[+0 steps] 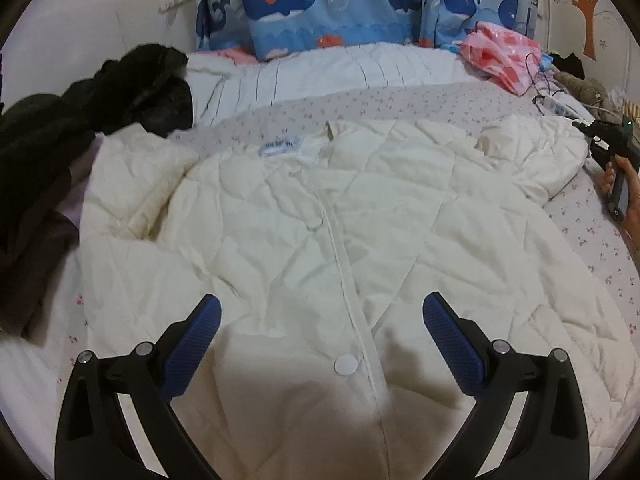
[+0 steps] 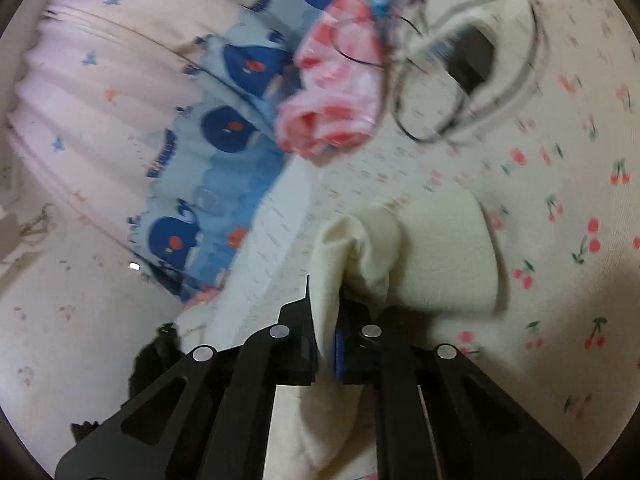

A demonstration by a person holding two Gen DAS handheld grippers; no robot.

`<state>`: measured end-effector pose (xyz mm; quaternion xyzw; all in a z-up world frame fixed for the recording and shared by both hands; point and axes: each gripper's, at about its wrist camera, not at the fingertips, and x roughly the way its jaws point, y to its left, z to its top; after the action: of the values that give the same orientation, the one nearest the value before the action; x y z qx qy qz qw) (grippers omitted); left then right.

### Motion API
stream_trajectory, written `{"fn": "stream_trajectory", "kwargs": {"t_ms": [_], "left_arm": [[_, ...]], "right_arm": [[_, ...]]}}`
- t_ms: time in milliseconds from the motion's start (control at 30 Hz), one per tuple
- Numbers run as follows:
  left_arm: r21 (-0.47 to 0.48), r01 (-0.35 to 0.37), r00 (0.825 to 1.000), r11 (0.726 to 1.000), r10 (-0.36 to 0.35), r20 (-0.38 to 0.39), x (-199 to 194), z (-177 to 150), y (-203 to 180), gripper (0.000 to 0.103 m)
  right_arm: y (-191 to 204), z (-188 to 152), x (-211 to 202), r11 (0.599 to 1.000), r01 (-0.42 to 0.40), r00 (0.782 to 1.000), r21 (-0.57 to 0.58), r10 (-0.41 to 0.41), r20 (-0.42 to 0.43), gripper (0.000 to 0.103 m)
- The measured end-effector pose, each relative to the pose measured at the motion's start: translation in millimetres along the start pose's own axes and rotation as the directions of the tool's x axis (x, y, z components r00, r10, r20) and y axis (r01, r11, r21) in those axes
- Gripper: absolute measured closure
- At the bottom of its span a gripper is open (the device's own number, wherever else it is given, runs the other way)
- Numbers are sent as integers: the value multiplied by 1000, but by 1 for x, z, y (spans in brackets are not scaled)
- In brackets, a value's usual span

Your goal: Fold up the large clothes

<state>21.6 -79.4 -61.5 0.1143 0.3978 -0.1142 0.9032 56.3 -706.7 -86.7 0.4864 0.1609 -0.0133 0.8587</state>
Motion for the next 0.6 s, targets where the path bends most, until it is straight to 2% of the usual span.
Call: {"fn": "stream_trajectory", "kwargs": {"t_ms": [100, 300, 433, 600], "left_arm": [[-19, 2, 1000, 1000, -1, 15, -7, 3, 7, 6], [-58, -4, 1000, 998, 5, 18, -19, 0, 29, 6], [-74, -13, 999, 997, 16, 41, -32, -4, 46, 6], [-163, -17, 999, 986, 24, 37, -40, -10, 82, 6]], "right_arm": [[39, 8, -16, 998, -34, 999, -58, 35, 30, 97], [149, 4, -27, 960, -9, 999, -278, 22, 44, 97], [230, -21, -24, 909, -12, 999, -417, 31, 38, 97], [316, -69, -9, 843, -66, 997, -534, 71, -12, 97]]}}
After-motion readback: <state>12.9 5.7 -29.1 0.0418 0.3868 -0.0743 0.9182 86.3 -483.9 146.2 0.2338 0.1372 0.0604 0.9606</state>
